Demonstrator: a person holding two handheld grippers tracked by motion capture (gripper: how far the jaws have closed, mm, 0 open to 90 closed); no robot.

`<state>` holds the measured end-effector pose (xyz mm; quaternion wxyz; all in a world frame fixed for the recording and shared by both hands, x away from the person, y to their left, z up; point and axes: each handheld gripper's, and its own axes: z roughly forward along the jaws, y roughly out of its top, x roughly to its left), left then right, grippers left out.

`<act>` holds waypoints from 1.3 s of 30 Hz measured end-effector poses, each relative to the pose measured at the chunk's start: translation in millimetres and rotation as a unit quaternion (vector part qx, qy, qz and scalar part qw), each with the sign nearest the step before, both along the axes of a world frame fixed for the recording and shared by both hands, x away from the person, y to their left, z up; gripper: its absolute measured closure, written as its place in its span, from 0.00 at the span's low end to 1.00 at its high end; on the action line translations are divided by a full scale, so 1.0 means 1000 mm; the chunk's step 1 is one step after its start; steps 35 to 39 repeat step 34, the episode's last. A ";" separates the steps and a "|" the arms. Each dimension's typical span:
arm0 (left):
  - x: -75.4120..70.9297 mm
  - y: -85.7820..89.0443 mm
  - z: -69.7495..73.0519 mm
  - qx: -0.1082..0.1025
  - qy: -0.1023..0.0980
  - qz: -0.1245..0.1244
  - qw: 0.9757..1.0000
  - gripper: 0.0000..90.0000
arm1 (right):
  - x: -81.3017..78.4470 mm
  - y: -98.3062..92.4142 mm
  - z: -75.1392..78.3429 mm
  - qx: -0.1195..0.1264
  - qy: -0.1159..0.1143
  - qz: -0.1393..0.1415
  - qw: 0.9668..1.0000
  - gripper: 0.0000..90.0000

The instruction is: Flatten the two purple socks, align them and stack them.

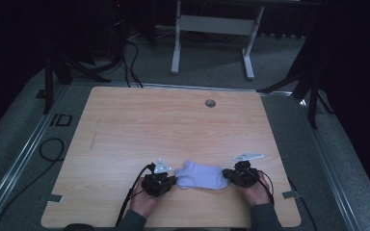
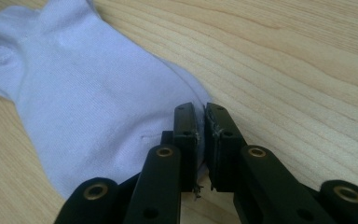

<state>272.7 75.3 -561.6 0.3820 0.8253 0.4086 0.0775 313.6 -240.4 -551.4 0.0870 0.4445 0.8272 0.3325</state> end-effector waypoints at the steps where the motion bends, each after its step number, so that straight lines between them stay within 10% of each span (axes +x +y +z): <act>1: 0.000 0.000 0.000 0.001 0.000 0.000 1.000 0.97 | 0.000 0.000 0.000 0.001 0.000 0.000 1.000 0.92; 10: 0.001 0.002 0.002 -0.001 0.000 0.000 1.000 0.96 | 0.000 -0.001 -0.001 0.008 0.001 -0.002 1.000 0.87; 21: 0.001 0.009 0.013 -0.011 -0.034 -0.002 0.999 0.66 | 0.000 0.002 0.000 0.001 -0.011 0.000 1.000 0.69; 39: 0.014 0.036 0.019 -0.016 -0.039 0.041 0.998 0.56 | 0.001 -0.024 0.011 0.041 -0.054 -0.065 0.996 0.58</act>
